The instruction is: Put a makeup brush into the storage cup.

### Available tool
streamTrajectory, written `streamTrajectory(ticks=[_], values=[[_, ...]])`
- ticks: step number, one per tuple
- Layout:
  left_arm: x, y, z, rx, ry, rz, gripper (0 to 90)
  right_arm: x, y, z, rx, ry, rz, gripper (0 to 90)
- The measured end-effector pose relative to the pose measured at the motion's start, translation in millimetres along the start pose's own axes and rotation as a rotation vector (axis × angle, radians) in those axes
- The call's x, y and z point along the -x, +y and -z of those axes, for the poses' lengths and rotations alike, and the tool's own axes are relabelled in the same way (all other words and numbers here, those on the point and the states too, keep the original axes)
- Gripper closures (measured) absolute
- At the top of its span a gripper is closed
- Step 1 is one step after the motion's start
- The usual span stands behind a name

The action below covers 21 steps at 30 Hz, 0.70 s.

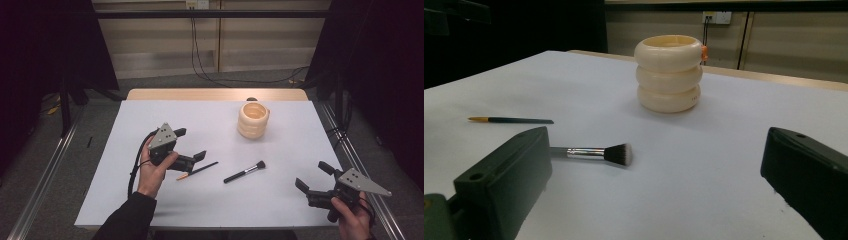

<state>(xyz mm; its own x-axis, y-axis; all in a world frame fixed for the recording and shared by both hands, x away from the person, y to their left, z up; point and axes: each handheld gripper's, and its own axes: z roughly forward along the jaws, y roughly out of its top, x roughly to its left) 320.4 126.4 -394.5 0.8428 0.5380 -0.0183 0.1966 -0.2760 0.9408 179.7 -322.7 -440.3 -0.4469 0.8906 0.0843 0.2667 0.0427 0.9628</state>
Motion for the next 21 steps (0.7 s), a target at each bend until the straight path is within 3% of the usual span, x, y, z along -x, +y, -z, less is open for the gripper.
streamTrajectory(ticks=[1, 4, 6, 9, 13, 18, 21], values=[[-0.3, -0.4, -2.0, -0.02, -0.002, -0.019, 0.9, -0.1, 0.0, 0.1, -0.001, 0.002, -0.002, 0.0], [-1.3, -2.3, -5.3, -0.052, -0.015, -0.01, 1.5, -0.2, -0.2, 0.2, 0.001, 0.005, -0.008, 0.0], [-2.0, -3.6, -7.1, -0.091, 0.005, -0.011, 1.4, 0.1, -0.3, 0.2, 0.001, 0.002, -0.007, 0.0], [-4.7, -5.2, -8.1, -0.12, 0.041, 0.012, 1.7, -0.3, -0.1, 0.4, -0.002, 0.003, -0.007, 0.0], [-8.5, -6.2, -10.8, -0.165, 0.037, 0.06, 2.9, -1.2, 0.4, -0.9, -0.003, 0.004, 0.002, 0.0], [-9.3, -7.4, -14.1, -0.231, 0.032, 0.038, 4.0, -0.6, 0.2, -0.6, 0.0, 0.003, 0.002, 0.0], [-13.1, -6.2, -15.5, -0.3, 0.03, 0.017, 4.0, -0.4, 0.2, -0.4, 0.0, 0.007, 0.005, 0.0]])
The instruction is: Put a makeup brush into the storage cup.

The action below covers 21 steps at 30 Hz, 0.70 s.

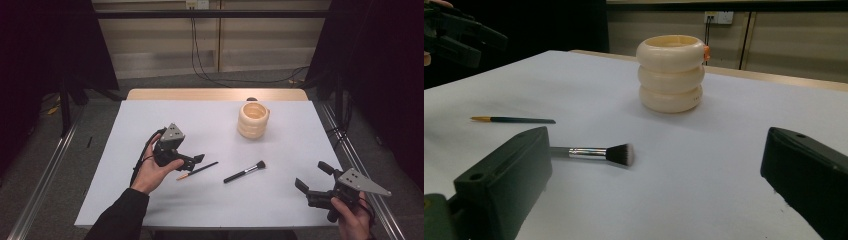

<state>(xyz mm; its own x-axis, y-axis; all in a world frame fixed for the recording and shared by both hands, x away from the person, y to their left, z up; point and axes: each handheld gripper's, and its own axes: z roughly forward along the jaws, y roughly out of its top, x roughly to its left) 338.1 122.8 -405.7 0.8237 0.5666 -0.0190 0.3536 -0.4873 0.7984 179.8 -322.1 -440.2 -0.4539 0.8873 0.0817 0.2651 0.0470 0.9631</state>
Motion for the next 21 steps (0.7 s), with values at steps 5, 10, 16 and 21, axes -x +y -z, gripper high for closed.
streamTrajectory(ticks=[5, 10, 16, 21], values=[[-3.3, 4.9, 0.8, -0.05, 0.002, 0.0, 5.8, 0.1, -0.2, -0.4, -0.007, 0.001, 0.001, 0.0], [-5.7, 6.4, -4.4, -0.133, -0.021, 0.004, 6.0, -0.2, -0.4, -0.2, -0.008, 0.002, -0.001, 0.0], [-12.1, 4.7, -13.4, -0.219, -0.056, -0.006, 6.6, -0.1, -0.4, -0.5, -0.009, 0.002, 0.0, 0.0], [-12.9, 6.8, -18.5, -0.272, -0.064, -0.01, 6.0, -0.4, -0.5, -0.7, -0.009, 0.002, -0.003, 0.0]])
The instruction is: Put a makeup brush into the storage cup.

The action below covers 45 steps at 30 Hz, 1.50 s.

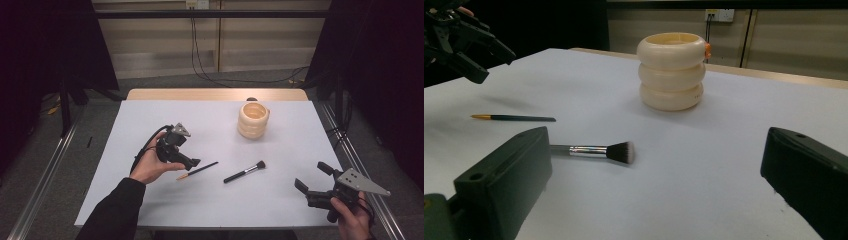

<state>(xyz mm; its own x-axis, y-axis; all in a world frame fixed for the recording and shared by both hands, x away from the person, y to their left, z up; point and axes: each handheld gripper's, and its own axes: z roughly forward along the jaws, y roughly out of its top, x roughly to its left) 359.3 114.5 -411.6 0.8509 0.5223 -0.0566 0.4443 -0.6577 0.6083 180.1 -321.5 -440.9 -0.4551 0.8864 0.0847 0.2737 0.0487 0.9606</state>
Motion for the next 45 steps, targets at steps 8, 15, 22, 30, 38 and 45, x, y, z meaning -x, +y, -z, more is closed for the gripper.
streamTrajectory(ticks=[8, 15, 22, 30, 38, 45], values=[[-3.4, 3.7, -6.7, -0.182, -0.042, -0.036, 18.8, -0.2, -0.1, -0.1, 0.0, 0.001, 0.002, 0.0], [0.0, 3.5, -11.5, -0.291, -0.076, -0.096, 34.1, -0.4, -0.1, 0.1, -0.002, 0.005, -0.001, 0.0], [-1.9, -0.9, -14.8, -0.367, -0.1, -0.091, 44.8, -0.3, -0.3, -0.2, -0.002, 0.005, 0.0, 0.0], [7.7, -2.3, -21.5, -0.403, -0.108, -0.129, 58.9, -0.7, -0.2, -0.2, -0.002, 0.004, -0.002, 0.0], [8.8, -3.7, -31.6, -0.445, -0.102, -0.141, 66.2, -0.5, -0.1, -0.1, 0.001, 0.002, 0.003, 0.0], [12.1, -4.0, -39.1, -0.475, -0.094, -0.162, 73.3, -0.9, -0.1, 0.2, -0.001, 0.0, 0.002, 0.0]])
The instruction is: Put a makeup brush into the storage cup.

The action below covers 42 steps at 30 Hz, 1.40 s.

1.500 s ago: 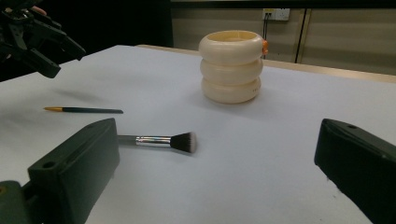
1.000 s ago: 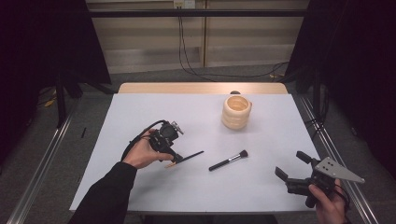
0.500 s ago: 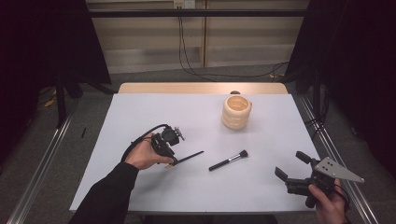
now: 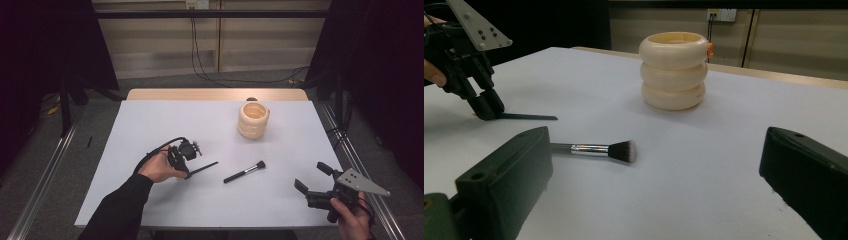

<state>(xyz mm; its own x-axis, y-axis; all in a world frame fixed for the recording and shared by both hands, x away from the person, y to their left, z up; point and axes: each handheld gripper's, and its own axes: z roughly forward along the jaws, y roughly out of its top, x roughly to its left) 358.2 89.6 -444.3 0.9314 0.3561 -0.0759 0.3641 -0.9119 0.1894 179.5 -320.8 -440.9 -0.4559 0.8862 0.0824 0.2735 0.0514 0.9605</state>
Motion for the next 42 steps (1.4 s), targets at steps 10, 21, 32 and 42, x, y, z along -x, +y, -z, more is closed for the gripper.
streamTrajectory(ticks=[10, 21, 32, 42], values=[[2.9, 10.9, -2.3, -0.079, 0.014, -0.031, 76.7, -0.4, -0.1, 0.0, -0.001, 0.0, 0.013, 0.1], [0.6, 9.7, -2.2, -0.065, -0.006, 0.006, 84.2, -1.0, -0.3, -0.3, -0.012, 0.008, 0.009, 0.3], [-5.7, -4.8, 0.2, 0.046, -0.046, 0.077, 84.5, -0.3, -0.5, -0.4, -0.011, 0.004, 0.009, 0.3], [-11.5, -8.5, 3.6, 0.056, -0.051, 0.096, 84.5, 0.0, -0.5, -0.4, -0.012, 0.004, 0.01, 0.2]])
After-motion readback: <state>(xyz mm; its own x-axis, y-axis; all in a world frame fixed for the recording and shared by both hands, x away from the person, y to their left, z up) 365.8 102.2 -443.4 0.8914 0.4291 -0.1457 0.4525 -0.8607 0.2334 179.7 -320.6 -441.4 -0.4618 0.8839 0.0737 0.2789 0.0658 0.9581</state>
